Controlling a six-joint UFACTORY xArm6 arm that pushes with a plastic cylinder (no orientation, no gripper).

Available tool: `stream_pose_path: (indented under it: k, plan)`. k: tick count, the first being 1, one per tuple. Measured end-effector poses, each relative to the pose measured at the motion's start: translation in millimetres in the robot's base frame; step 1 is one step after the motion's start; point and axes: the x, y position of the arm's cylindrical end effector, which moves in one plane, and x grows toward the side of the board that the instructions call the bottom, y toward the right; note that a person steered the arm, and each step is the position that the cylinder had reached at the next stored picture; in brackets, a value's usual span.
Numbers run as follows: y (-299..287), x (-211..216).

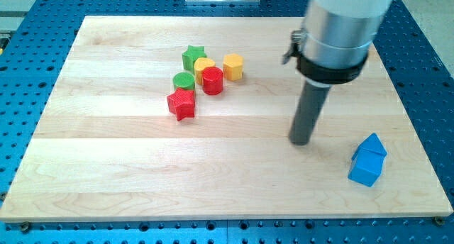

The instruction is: Move the yellow blocks towards the bottom center

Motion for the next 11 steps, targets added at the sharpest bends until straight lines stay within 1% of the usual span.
stream_pose_path:
  k: [1,2,3,4,5,6,7,8,9,10,11]
  plan:
    - [-53.2,7.1]
    - [-49.2,-29.4]
    - [-42.7,-106.9]
    - [-42.7,-144.3]
    - [-82.4,-155.4]
    - [-88.1,-166.3]
    - [-86.8,-200.9]
    - [-111.9,-207.1]
    - [-137.1,-166.9]
    - [-149.5,-131.2]
    - [-159.2,-82.0]
